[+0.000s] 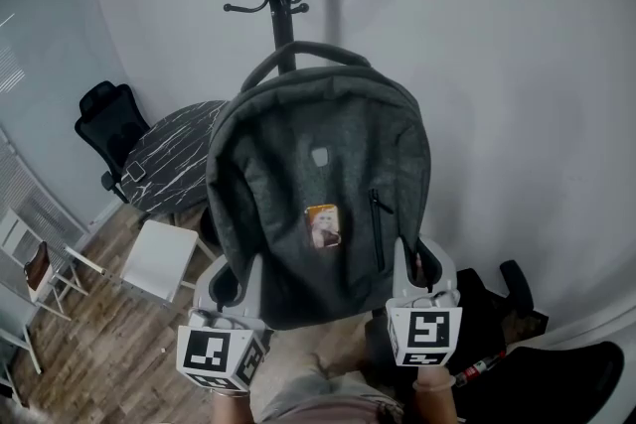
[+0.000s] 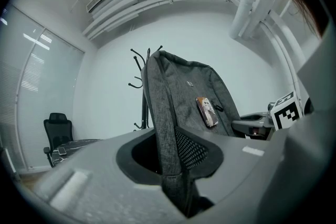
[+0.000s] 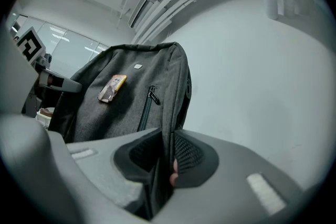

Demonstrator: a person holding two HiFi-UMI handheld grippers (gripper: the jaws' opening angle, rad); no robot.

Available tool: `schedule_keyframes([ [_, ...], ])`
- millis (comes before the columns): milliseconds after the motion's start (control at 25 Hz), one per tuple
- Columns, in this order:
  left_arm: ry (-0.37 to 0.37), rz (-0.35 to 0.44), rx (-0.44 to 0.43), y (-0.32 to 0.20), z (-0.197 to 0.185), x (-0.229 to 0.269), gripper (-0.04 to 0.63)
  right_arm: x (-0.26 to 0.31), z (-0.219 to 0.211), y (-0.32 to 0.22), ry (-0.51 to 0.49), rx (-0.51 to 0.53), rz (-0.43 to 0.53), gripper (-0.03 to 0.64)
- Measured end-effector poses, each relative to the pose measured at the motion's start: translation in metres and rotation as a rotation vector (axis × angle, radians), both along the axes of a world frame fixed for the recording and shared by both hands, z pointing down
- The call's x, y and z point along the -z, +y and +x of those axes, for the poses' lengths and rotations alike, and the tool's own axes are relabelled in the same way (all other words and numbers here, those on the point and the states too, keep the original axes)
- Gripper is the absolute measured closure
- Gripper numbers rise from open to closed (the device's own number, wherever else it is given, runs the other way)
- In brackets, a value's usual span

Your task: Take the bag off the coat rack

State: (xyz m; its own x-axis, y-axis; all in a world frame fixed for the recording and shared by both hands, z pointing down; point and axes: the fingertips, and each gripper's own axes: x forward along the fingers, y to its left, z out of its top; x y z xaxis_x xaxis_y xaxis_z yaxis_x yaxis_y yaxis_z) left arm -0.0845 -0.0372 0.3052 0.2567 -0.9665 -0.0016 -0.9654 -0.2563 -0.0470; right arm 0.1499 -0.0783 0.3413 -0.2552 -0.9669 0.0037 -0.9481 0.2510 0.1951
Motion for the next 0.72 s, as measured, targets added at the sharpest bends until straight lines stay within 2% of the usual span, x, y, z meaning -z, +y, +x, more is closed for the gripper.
schedule_keyframes([
  [720,0.003,-0.032,0.005,-0.011,0.005,-0.004,0.511,-0.004,0.002,-0.012,0.024,0.002,-0.027,0.552],
])
